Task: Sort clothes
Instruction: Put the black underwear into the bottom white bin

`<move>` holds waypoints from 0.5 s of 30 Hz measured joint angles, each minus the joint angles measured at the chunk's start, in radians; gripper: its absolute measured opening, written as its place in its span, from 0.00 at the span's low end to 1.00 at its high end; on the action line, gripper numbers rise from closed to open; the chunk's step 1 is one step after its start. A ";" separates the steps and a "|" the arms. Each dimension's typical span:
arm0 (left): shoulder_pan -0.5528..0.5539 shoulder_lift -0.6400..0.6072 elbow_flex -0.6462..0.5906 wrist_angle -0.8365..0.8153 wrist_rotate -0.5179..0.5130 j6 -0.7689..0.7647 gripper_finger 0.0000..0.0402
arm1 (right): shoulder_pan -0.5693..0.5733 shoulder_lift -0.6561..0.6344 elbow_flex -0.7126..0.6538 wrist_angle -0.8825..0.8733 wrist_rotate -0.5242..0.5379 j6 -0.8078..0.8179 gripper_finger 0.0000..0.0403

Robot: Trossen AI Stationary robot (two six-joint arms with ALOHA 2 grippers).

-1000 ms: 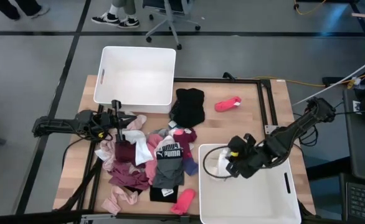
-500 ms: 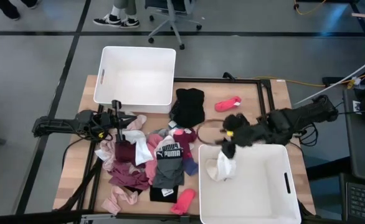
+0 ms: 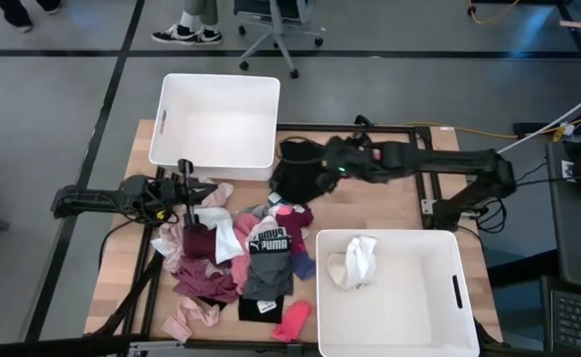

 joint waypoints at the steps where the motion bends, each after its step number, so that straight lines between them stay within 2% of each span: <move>1: 0.000 0.000 0.000 0.000 0.000 -0.003 0.03 | -0.016 0.025 0.000 0.031 -0.026 -0.025 0.63; 6: 0.000 0.000 0.000 0.006 0.000 -0.020 0.03 | -0.075 0.142 0.000 0.150 -0.196 -0.059 0.63; 11: 0.000 0.000 0.000 0.007 0.000 -0.036 0.03 | -0.094 0.242 0.000 0.201 -0.260 -0.045 0.63; 15: 0.000 0.000 0.000 0.000 0.000 -0.036 0.03 | -0.091 0.309 0.000 0.268 -0.258 -0.030 0.63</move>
